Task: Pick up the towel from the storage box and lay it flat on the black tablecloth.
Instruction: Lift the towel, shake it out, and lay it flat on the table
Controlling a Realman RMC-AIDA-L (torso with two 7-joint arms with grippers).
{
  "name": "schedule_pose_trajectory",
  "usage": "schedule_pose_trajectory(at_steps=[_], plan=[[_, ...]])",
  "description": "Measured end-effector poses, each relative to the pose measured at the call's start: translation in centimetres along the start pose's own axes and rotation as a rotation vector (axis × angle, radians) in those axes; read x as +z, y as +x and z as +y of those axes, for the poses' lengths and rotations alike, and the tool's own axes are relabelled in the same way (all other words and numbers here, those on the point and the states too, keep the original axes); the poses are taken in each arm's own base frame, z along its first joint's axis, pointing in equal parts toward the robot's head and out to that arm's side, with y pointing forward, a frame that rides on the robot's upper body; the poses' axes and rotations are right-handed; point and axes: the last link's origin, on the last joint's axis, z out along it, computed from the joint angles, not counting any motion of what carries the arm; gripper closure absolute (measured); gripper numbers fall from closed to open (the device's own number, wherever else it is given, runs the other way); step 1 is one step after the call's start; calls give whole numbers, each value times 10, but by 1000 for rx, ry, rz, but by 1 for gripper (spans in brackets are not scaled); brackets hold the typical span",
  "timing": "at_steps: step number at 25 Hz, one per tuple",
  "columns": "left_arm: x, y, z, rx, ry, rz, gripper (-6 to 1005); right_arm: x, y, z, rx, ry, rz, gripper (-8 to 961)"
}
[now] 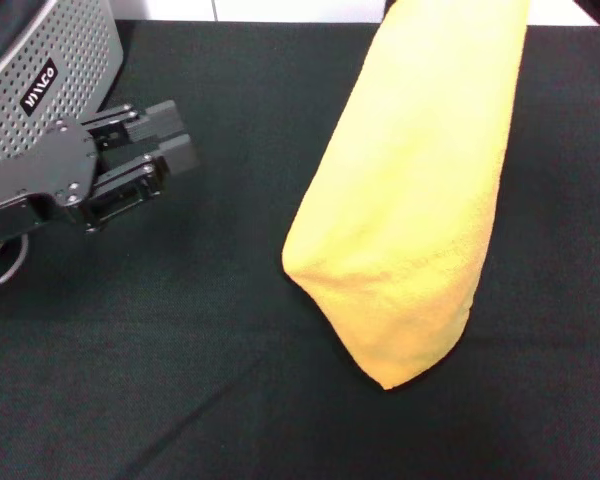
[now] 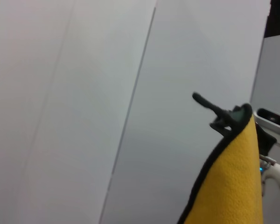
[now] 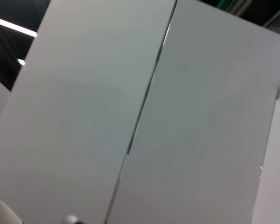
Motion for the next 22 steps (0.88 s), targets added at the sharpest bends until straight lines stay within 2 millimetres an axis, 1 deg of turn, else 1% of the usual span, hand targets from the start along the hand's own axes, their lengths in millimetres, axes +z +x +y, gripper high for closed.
schedule_pose_trajectory(at_steps=[6, 9, 13, 18, 22], plan=[[19, -4, 3, -21, -93, -37, 531, 8, -3, -2, 13, -39, -35, 952], [27, -5, 6, -36, -137, -35, 531, 11, -4, 0, 27, -70, -54, 952], [37, -7, 8, -51, -172, -27, 531, 9, -8, 2, 39, -80, -94, 952], [44, -15, 8, -45, -173, -55, 531, 8, -12, 5, 49, -94, -145, 951], [48, -18, 7, -50, -182, -78, 531, 5, -19, 6, 47, -106, -194, 951]])
